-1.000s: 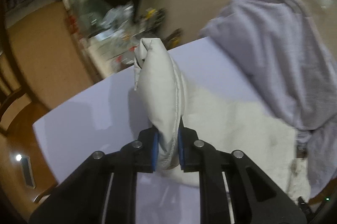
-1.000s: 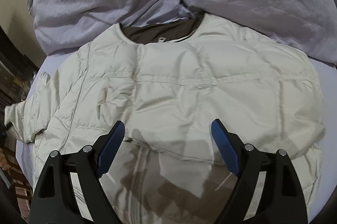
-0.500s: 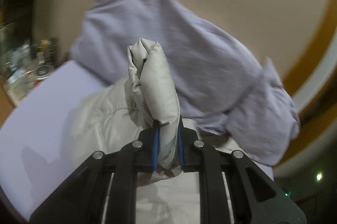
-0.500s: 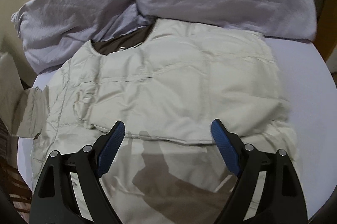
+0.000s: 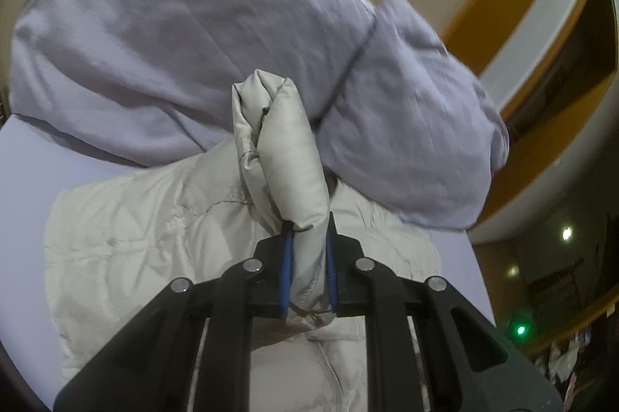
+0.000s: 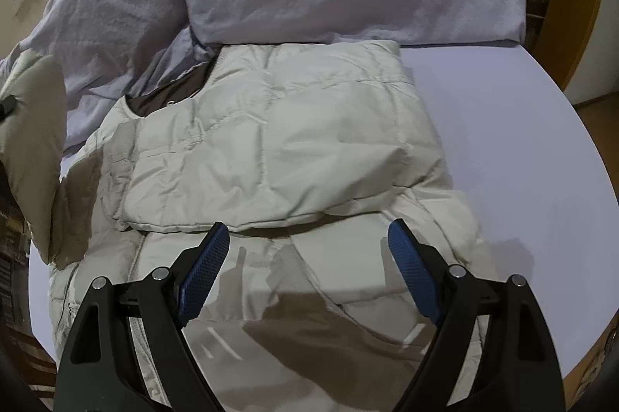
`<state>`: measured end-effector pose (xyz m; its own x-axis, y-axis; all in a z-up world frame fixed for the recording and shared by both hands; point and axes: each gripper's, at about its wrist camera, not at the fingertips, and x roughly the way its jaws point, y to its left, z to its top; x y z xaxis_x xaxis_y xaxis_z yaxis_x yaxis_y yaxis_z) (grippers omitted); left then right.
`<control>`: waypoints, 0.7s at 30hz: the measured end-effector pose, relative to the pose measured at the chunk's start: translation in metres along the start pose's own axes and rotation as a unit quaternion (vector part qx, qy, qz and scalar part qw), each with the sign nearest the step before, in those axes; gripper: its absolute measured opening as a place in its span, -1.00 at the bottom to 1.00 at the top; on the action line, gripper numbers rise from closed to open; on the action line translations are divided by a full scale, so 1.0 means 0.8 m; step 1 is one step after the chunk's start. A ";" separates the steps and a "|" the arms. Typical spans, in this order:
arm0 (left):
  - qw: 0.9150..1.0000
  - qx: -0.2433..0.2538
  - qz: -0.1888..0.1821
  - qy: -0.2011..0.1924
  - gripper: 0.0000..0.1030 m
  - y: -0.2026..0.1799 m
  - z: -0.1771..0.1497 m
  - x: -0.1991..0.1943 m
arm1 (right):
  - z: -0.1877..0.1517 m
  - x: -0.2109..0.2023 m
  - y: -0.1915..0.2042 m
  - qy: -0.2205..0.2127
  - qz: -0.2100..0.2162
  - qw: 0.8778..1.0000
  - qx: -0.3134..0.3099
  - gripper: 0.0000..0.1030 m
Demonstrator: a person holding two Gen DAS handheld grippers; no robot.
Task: Fold large clothes
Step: 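Fold the held sleeve with the left gripper across the jacket and release, then grasp the jacket hem with the left gripper while the right gripper grasps the hem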
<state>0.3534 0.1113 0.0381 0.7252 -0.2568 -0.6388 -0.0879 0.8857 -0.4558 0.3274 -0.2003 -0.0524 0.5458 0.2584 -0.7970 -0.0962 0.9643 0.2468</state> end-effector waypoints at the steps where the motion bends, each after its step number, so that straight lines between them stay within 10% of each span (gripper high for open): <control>1: 1.000 0.005 -0.002 0.008 -0.71 -0.004 -0.005 0.005 | -0.001 0.001 -0.002 0.001 -0.002 1.000 0.002 0.66; 11: 0.994 0.060 0.017 0.090 -0.69 -0.036 -0.056 0.075 | -0.007 0.009 0.001 0.012 -0.006 1.000 0.006 0.66; 21: 0.992 0.089 0.036 0.088 -0.15 -0.044 -0.051 0.079 | -0.006 0.006 0.001 0.008 -0.011 1.000 0.009 0.66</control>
<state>0.3747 0.0477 -0.0116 0.5898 -0.2397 -0.7711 -0.0027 0.9544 -0.2987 0.3260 -0.1982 -0.0588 0.5345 0.2378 -0.8111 -0.0688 0.9687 0.2387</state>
